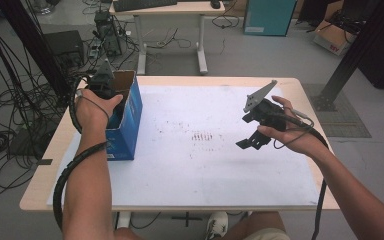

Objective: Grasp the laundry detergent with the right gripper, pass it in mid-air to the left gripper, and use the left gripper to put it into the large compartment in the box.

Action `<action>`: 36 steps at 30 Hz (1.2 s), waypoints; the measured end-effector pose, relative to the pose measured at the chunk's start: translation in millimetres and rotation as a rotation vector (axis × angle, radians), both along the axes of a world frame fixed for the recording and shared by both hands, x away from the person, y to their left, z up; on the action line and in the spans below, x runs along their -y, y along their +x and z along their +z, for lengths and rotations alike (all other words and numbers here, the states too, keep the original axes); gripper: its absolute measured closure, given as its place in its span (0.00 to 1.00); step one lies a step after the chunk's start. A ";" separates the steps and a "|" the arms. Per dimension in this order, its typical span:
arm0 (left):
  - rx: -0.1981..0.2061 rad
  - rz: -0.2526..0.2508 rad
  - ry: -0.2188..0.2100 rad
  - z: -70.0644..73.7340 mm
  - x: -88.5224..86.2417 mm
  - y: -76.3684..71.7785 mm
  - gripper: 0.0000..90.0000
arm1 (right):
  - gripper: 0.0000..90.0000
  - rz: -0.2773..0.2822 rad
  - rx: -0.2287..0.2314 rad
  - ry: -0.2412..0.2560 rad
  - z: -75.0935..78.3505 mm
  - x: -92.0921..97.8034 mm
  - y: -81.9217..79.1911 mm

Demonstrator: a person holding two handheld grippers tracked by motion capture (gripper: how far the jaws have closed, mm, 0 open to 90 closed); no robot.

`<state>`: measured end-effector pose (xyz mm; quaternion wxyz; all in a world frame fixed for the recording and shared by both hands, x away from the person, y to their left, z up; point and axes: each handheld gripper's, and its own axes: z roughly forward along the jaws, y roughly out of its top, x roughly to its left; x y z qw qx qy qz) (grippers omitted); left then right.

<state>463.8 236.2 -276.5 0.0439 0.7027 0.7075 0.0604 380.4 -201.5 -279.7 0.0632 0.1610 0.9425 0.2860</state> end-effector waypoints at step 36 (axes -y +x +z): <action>0.011 -0.001 0.002 -0.5 0.0 -1.1 0.40 | 0.08 0.003 0.008 -0.003 4.3 -0.2 -0.1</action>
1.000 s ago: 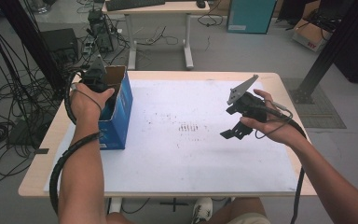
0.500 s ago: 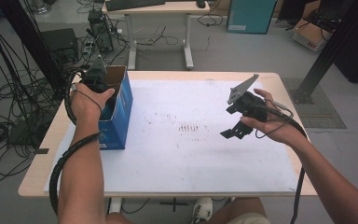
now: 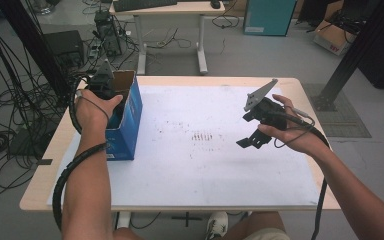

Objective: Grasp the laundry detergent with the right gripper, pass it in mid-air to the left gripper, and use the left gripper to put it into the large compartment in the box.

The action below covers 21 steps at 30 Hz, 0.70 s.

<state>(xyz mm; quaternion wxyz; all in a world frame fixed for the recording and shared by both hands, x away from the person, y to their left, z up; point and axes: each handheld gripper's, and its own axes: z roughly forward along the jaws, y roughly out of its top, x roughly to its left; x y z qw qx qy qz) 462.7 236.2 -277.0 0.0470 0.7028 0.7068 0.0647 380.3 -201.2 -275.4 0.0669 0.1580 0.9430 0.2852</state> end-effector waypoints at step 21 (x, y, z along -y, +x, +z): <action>0.002 -0.001 0.000 -0.2 0.0 -0.1 0.40 | 0.08 0.006 0.003 -0.002 0.7 -2.1 -0.2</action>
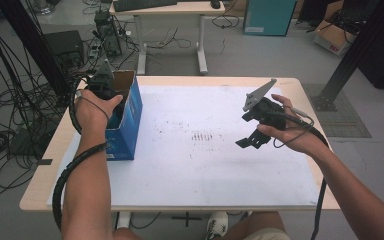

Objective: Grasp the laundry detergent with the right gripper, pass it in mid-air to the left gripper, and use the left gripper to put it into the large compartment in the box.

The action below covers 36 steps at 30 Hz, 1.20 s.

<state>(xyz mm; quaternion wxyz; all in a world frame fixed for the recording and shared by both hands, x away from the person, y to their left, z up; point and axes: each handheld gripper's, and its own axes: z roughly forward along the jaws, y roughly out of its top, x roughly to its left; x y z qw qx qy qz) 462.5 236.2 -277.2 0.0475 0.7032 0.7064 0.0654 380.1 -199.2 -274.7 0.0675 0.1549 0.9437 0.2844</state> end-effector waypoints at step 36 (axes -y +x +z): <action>-0.002 -0.001 0.005 -0.1 1.1 -0.1 0.40 | 0.08 -0.004 0.002 0.006 -0.2 2.5 -1.2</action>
